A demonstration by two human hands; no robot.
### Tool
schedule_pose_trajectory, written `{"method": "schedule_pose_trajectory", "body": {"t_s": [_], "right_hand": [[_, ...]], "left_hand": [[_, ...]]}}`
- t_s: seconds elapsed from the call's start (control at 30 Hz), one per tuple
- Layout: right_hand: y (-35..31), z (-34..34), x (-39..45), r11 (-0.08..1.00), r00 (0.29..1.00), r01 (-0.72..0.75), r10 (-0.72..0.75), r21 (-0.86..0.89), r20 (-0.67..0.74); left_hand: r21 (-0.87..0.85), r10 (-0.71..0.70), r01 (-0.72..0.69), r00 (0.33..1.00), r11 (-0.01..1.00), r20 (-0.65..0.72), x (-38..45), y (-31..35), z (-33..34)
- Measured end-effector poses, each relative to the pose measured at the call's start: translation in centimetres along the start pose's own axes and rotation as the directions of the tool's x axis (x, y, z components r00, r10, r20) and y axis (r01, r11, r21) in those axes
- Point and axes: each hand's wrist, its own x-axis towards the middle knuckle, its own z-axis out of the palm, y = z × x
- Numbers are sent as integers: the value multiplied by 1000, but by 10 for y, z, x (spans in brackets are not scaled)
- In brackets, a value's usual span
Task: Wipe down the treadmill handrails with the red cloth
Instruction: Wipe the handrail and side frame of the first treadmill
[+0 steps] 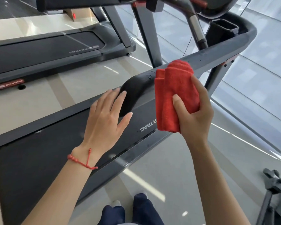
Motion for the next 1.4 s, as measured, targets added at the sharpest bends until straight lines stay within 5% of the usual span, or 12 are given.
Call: {"method": "schedule_pose_trajectory", "body": {"t_s": [0.13,0.23,0.47,0.7,0.97,1.17,1.4], "right_hand": [[-2,13,28,994,993,104,-102,-45,55],[1,27,47,956,956,231,-188,-183,225],[0,32,77,918,892,290,-158,-271,423],[-3,39,68,907,863,347,-209,-238,460],[13,27,97,913,926,261,-145,-314,349],[12,30,91,895,854,379,-241,-234,461],[35,12,127,891,911,313,-183,-330,370]], "left_hand": [[5,-5,5,999,1000,-51,16,4,7],[11,0,1,996,1000,-91,26,8,10],[46,29,-22,987,999,-160,35,15,17],[53,13,-3,981,999,-193,36,19,19],[91,21,-2,978,996,-208,44,24,25],[130,42,-15,977,991,-207,56,34,30],[191,65,-23,974,981,-215,67,44,37]]}}
